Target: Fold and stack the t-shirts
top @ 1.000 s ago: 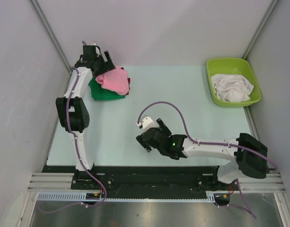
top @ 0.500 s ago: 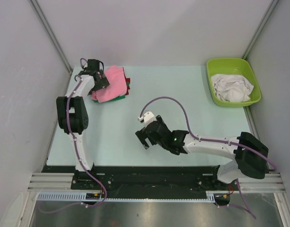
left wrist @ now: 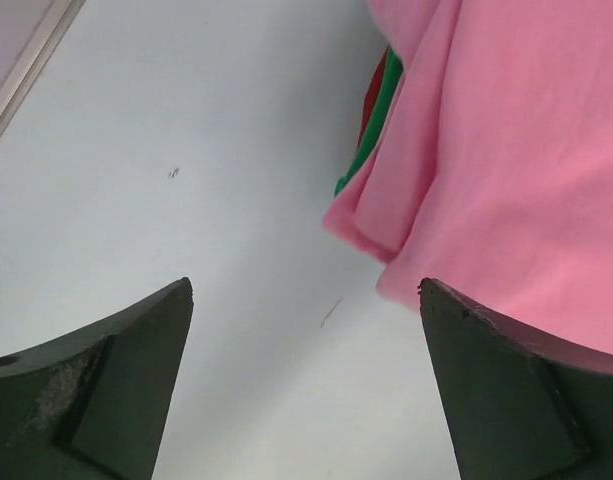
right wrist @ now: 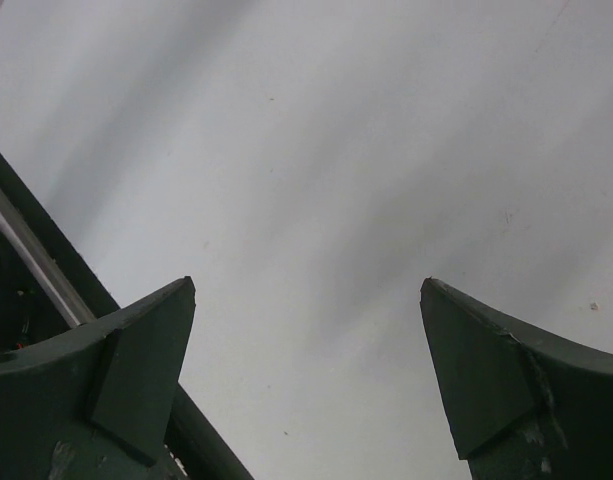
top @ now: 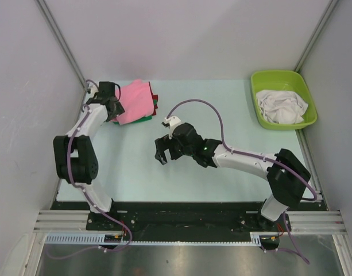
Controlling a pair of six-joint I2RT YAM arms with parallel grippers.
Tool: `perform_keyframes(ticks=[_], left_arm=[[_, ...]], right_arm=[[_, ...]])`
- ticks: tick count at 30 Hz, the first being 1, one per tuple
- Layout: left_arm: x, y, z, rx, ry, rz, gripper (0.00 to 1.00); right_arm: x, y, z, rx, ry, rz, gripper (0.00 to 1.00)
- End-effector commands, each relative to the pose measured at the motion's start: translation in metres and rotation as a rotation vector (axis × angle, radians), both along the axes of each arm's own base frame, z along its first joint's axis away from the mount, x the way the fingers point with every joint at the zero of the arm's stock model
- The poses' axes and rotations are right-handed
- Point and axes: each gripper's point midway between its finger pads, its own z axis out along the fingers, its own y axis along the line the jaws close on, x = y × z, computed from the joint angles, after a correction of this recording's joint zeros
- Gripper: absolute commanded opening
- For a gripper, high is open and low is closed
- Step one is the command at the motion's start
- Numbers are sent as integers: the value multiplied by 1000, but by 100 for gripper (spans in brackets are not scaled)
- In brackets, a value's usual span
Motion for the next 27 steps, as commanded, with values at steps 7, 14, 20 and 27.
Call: perform_keyframes(ticks=[7, 14, 20, 27], left_arm=[[-50, -65, 102, -137, -358, -215, 99], [-118, -123, 181, -188, -559, -432, 100], [-159, -141, 201, -185, -697, -582, 100], [-182, -137, 192, -66, -689, -733, 100]], right_arm=[[56, -14, 21, 75, 43, -199, 100], [85, -50, 19, 67, 145, -275, 100], [113, -112, 46, -41, -27, -523, 100], [123, -177, 98, -106, -217, -748, 100]])
